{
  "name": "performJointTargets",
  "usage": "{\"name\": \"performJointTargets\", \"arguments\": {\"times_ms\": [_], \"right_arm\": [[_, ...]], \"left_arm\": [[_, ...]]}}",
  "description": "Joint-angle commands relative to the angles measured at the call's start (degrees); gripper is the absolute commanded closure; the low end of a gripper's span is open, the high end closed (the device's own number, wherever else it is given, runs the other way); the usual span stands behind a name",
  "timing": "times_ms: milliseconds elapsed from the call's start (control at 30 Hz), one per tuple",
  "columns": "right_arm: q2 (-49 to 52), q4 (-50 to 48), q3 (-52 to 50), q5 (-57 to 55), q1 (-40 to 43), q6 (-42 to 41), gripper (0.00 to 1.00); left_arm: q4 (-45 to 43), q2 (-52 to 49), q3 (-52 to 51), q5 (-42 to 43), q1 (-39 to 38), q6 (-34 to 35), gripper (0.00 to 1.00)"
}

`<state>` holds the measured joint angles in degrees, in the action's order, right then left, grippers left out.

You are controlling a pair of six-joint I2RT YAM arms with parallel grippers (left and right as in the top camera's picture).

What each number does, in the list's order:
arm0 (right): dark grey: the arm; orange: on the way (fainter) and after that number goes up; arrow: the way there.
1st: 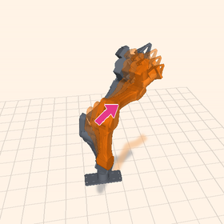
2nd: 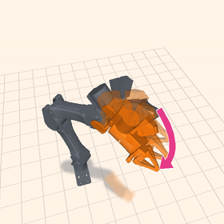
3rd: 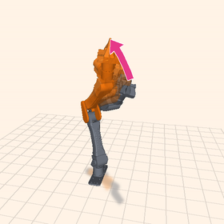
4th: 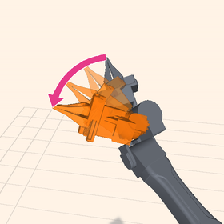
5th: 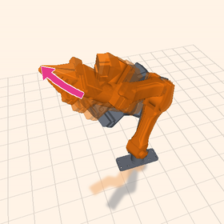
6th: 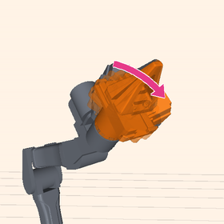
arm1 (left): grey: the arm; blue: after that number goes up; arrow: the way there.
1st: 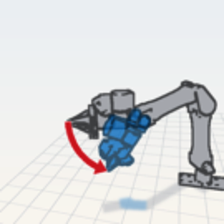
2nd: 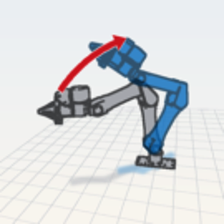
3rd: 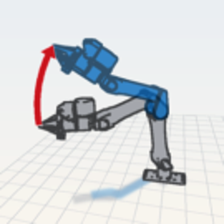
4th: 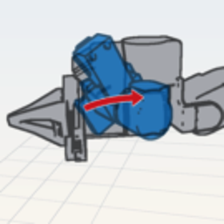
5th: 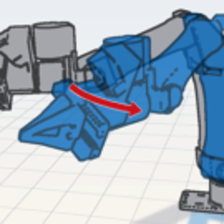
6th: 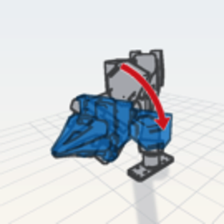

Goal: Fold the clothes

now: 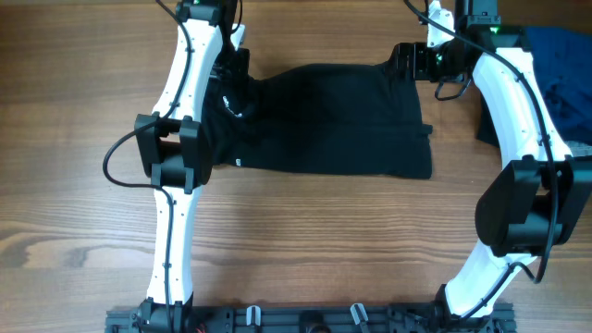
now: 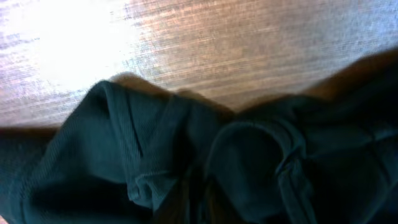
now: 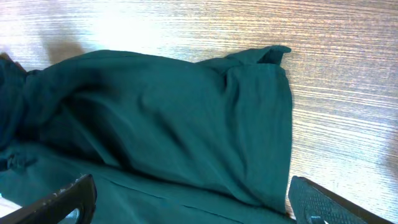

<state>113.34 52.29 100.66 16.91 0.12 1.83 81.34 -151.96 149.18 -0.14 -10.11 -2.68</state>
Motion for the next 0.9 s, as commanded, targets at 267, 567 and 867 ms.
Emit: {"name": "performJointTargets", "arguments": {"times_ms": [267, 567, 867], "right_arm": [[0.15, -0.24, 0.94, 1.14, -0.33, 1.03, 0.0], [0.15, -2.29, 0.94, 2.64, -0.33, 1.07, 0.0], [0.15, -3.91, 0.94, 2.62, -0.31, 1.03, 0.0]], "left_arm": [[0.72, -0.04, 0.26, -0.66, 0.24, 0.15, 0.96], [0.04, 11.08, 4.74, -1.03, 0.26, 2.1, 0.96], [4.0, 18.58, 4.74, -1.03, 0.22, 3.15, 0.96]]}}
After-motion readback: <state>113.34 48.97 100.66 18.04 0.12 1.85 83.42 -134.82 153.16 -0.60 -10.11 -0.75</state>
